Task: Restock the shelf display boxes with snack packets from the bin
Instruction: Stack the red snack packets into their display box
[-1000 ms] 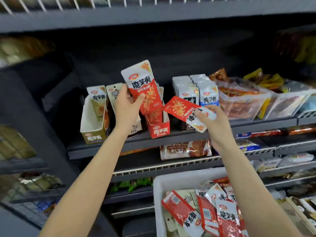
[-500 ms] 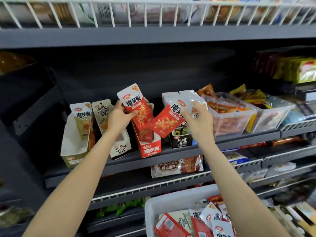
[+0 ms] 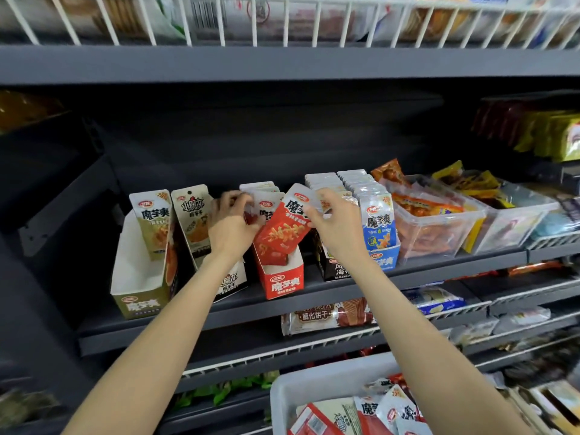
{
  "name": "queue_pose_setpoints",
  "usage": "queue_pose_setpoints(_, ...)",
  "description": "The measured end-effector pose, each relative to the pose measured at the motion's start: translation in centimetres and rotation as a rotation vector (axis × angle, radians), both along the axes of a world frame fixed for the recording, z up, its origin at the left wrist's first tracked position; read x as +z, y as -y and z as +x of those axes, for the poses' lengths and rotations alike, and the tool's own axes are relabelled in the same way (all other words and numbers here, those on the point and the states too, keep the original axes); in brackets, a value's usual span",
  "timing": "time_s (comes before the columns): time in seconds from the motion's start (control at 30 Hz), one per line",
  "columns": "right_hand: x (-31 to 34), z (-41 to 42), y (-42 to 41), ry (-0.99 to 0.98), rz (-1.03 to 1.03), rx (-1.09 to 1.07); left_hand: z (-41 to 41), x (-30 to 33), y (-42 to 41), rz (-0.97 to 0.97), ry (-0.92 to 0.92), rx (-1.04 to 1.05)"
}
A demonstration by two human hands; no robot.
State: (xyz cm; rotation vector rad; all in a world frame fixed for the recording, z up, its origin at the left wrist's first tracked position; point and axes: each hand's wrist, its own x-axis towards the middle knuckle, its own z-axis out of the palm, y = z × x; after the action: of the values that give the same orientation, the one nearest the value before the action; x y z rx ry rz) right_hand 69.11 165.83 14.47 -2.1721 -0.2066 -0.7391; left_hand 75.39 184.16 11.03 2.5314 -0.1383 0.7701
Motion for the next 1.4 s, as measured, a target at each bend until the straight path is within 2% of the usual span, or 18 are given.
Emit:
queue_pose_setpoints(0.17,-0.3,2.1,-1.6,0.001,-0.115,0.056,0.6,0.1,-1.1,-0.143,-0.055,0.021)
queue_pose_setpoints(0.3,-1.1,4.5,-3.5,-0.006,-0.248,-0.014,0.0,-0.1,-0.9,-0.181,-0.008,0.010)
queue_pose_setpoints(0.5,-2.9,5.9,-4.9,-0.031,-0.191,-0.147,-1.5,-0.1,-0.8,-0.187,0.009,0.000)
queue_pose_setpoints(0.67,-3.9,2.0,-4.1,0.146,-0.059,-0.011,-5.7,-0.5,0.2,-0.317,0.160,-0.097)
queue_pose_setpoints(0.8,-5.5,-3.8,-2.7,0.147,-0.022,0.083,-10.3,-1.6,1.2,-0.314,0.390,-0.248)
queue_pose_setpoints(0.9,-8.0,-7.7,-0.7,0.104,-0.038,0.093,-13.3,-3.5,2.0,-0.277,0.446,-0.371)
queue_pose_setpoints(1.0,-12.2,-10.9,2.3,-0.085,-0.135,0.112,-16.4,-7.0,2.9,-0.120,0.268,-0.514)
queue_pose_setpoints(1.2,-20.1,-16.4,7.3,-0.562,-0.354,0.106,-20.7,-14.9,5.2,0.255,-0.392,-0.623)
queue_pose_setpoints(1.3,-22.2,-18.1,8.6,-0.725,-0.499,0.039,-21.2,-17.8,6.3,0.371,-0.577,-0.654)
queue_pose_setpoints(1.4,-23.1,-19.9,9.4,-0.868,-0.600,0.091,-21.6,-19.9,7.1,0.569,-0.724,-0.733)
